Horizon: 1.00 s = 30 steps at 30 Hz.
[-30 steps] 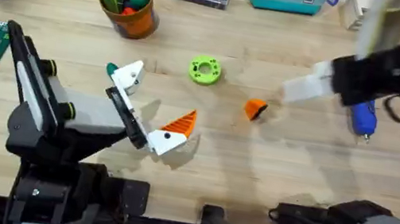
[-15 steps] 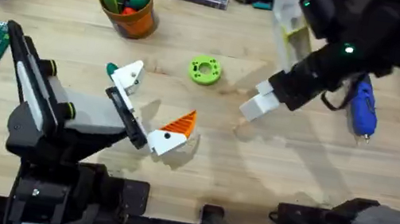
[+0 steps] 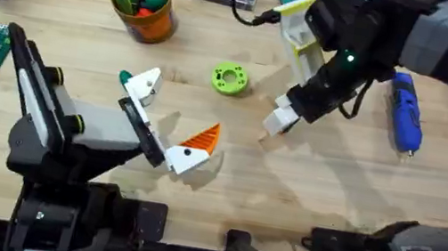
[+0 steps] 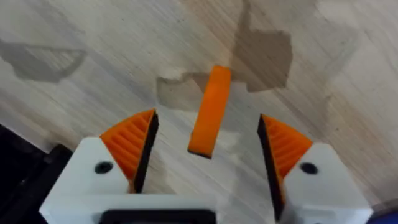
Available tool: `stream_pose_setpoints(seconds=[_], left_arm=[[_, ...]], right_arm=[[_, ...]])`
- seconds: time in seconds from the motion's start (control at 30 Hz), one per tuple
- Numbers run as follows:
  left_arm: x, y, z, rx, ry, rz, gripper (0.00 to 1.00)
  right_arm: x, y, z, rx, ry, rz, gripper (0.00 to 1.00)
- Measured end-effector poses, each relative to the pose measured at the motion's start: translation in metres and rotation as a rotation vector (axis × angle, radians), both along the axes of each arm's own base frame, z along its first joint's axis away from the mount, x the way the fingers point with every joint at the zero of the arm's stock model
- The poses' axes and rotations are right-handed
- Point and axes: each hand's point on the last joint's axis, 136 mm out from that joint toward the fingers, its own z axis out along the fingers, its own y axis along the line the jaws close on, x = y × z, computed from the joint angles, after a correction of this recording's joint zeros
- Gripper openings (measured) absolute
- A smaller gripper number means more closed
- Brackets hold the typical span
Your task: Pick up the gripper from the table and insert it into the empty holder that is missing its gripper. Then pick up a screw, insert it into the mounting hole, and use the screwdriver to tighten it. Finally, clean up the table by picking up the vegetable and placing it into the bucket.
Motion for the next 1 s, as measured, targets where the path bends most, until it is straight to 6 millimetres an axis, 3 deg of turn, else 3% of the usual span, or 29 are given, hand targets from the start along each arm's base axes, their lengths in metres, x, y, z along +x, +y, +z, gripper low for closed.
stream_pose_setpoints(seconds=[0.27, 0.37, 0.57, 0.67, 1.0], left_arm=[[0.0, 0.0, 0.0, 0.0, 0.0, 0.0, 0.976], [0.0, 0.0, 0.0, 0.0, 0.0, 0.0, 0.976], [0.0, 0.0, 0.0, 0.0, 0.0, 0.0, 0.976], [0.0, 0.0, 0.0, 0.0, 0.0, 0.0, 0.977], [0.0, 0.0, 0.0, 0.0, 0.001, 0.0, 0.977]], right_arm=[[-0.005, 0.007, -0.001, -0.003, 0.001, 0.031, 0.839], [-0.005, 0.007, -0.001, -0.003, 0.001, 0.031, 0.766], [-0.005, 0.006, -0.001, -0.007, 0.0, 0.038, 0.324], [-0.004, 0.005, -0.001, -0.015, -0.005, 0.037, 0.032], [-0.006, 0.005, 0.009, -0.01, 0.01, 0.018, 0.007]])
